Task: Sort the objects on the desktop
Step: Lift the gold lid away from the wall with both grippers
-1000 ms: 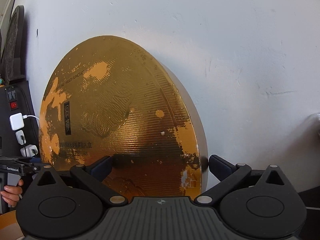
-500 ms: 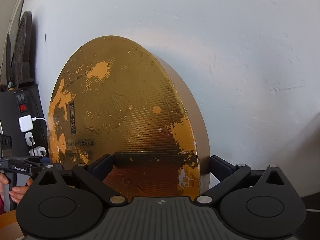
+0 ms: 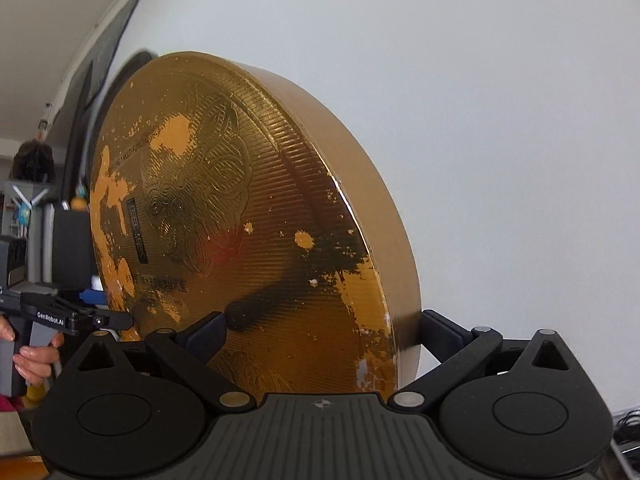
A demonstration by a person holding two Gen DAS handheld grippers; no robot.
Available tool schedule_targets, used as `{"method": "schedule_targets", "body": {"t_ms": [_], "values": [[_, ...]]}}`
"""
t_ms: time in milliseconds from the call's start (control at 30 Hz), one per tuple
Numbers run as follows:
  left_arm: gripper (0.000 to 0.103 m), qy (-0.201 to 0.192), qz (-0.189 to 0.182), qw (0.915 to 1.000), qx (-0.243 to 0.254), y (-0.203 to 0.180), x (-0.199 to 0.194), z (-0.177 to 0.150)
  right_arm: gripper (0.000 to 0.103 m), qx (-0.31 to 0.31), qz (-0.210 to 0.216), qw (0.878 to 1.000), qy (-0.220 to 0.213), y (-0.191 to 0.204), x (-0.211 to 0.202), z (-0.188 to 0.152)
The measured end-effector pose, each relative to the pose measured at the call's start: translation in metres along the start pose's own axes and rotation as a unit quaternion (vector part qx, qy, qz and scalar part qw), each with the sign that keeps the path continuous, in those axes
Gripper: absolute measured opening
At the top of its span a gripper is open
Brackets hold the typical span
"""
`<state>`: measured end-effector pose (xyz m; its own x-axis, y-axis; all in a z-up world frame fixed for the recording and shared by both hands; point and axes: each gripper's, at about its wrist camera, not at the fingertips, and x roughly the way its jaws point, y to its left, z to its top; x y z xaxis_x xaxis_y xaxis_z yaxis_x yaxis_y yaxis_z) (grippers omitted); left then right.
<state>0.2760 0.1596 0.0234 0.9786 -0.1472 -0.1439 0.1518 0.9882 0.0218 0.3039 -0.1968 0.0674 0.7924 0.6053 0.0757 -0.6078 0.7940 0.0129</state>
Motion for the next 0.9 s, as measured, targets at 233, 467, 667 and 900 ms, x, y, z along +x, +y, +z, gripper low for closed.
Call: {"method": "schedule_targets", "body": {"t_ms": [233,467,667,900], "values": [[0.102,-0.061,0.0,0.9981,0.005,-0.028,-0.103,0.037,0.103,0.101,0.01,0.995,0.012,0.021,-0.061,0.054],[0.102,-0.053,-0.005,0.9984,0.018,-0.067,-0.204,0.04,0.103,0.2,0.004,0.977,0.078,0.028,-0.107,0.062],[0.102,0.0,-0.007,1.0,0.006,-0.1,-0.226,0.036,0.103,0.23,-0.024,0.964,0.132,0.037,-0.127,0.044],[0.102,0.037,-0.005,0.9989,-0.027,-0.104,-0.235,0.022,0.103,0.236,-0.033,0.958,0.158,0.048,-0.137,0.033]]}}
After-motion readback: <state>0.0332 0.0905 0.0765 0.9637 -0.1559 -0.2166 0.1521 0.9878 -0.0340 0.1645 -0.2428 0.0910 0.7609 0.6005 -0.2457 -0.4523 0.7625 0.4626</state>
